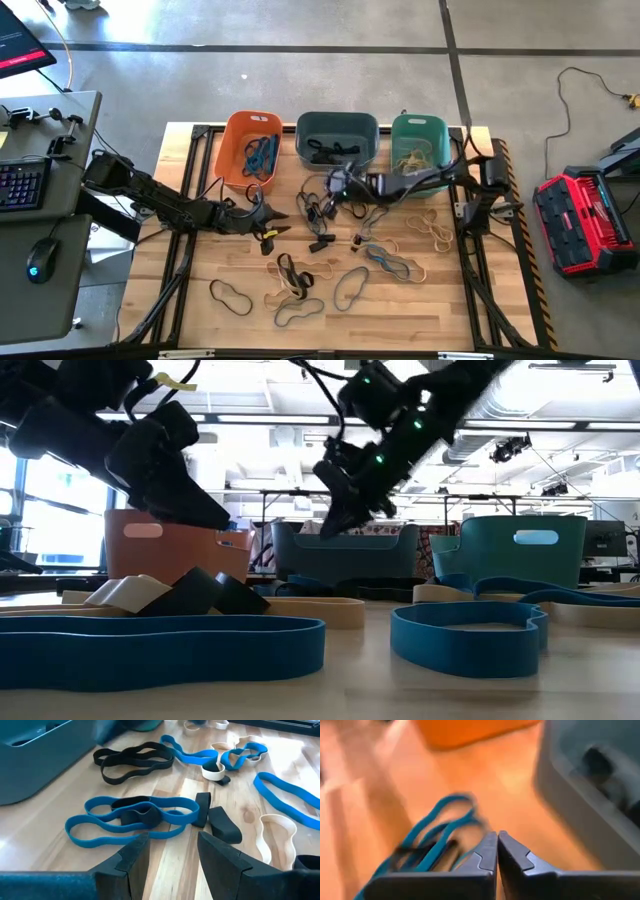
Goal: Sort rubber bands into baskets
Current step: Put the blue rubber band into the orange bin
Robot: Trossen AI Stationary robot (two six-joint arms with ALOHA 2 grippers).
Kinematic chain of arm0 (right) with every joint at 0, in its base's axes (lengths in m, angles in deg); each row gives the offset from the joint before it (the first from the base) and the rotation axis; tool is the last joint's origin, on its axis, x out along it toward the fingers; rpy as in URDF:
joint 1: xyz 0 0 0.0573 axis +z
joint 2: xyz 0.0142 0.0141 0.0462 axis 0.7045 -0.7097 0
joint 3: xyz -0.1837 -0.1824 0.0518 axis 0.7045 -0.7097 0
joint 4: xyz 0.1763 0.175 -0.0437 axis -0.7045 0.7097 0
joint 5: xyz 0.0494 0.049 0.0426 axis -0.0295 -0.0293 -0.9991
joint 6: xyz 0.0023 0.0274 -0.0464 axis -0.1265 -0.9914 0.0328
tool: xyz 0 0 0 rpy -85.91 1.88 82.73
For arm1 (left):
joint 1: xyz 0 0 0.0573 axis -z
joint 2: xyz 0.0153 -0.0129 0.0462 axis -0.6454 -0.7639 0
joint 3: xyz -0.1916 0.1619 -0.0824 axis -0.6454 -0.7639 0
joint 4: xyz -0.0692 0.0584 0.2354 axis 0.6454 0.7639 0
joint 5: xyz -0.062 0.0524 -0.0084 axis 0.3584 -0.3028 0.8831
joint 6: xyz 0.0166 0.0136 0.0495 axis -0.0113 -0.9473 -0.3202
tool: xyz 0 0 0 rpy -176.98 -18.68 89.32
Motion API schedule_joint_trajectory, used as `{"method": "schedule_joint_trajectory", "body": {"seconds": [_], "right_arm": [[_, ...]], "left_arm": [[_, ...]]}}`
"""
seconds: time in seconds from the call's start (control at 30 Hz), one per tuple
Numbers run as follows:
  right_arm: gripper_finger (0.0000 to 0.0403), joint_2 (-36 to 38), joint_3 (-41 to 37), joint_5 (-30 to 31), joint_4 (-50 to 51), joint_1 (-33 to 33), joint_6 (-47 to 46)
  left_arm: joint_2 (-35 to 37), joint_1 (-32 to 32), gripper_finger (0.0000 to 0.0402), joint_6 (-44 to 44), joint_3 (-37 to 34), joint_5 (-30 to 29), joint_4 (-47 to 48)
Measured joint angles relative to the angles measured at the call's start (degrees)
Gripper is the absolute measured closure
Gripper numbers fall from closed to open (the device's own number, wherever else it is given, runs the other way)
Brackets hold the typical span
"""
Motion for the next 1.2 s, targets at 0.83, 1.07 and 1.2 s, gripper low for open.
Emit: {"method": "schedule_joint_trajectory", "body": {"seconds": [0.83, 1.07, 1.2], "right_arm": [[0.0283, -5.61, -6.74, -2.69, -9.53, 8.12, -17.60], [0.0334, -6.80, -6.74, -6.94, -9.42, 5.91, -16.37], [0.0386, -6.60, -6.74, -6.65, -9.53, 5.96, -14.56]], "left_arm": [[0.00, -0.72, 0.0243, 0.98, 0.00, -1.84, 0.11], [0.00, -0.74, 0.0243, 1.01, 0.00, -2.91, -0.08], [0.00, -0.74, 0.0243, 1.02, 0.00, -2.91, -0.05]]}}
